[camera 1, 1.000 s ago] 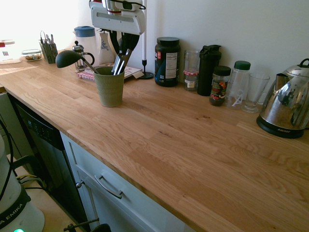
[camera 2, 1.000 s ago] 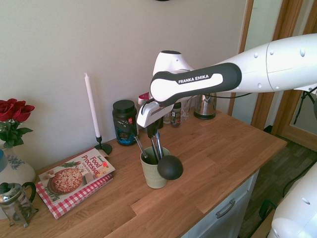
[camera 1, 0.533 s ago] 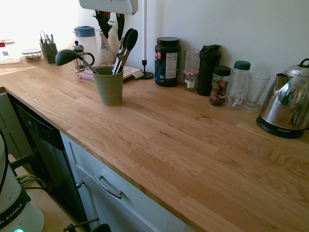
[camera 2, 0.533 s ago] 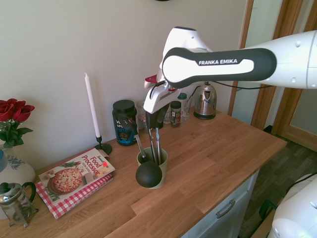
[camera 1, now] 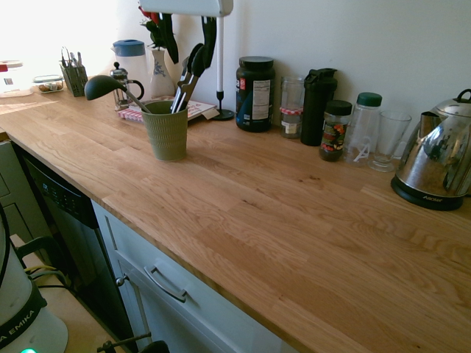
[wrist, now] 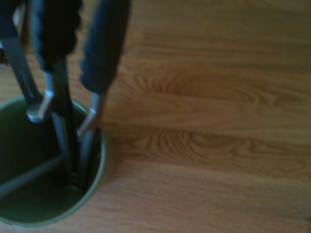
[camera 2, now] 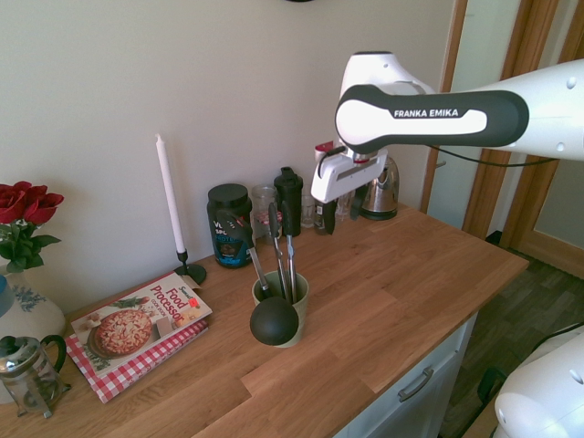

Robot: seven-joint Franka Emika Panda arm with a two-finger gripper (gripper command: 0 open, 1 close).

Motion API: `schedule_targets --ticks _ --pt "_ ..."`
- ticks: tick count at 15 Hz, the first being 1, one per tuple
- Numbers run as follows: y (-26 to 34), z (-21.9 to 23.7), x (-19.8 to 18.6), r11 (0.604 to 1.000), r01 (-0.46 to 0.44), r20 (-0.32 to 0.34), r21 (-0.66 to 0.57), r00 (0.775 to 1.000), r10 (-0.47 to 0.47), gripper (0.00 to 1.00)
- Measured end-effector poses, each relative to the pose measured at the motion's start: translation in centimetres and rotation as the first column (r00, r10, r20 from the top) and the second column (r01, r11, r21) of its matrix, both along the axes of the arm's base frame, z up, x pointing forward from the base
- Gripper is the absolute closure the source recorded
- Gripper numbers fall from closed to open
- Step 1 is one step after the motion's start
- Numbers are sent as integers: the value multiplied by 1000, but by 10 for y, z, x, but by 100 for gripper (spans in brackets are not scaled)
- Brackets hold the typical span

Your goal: Put the tongs back in the holder

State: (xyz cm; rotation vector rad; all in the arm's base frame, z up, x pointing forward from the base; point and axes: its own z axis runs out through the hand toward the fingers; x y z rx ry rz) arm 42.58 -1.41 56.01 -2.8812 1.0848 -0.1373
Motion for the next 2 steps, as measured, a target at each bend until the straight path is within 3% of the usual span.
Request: schedule_targets --ticks 2 --pt "-8 -20 -13 1000 18 -28 4 999 -18 0"
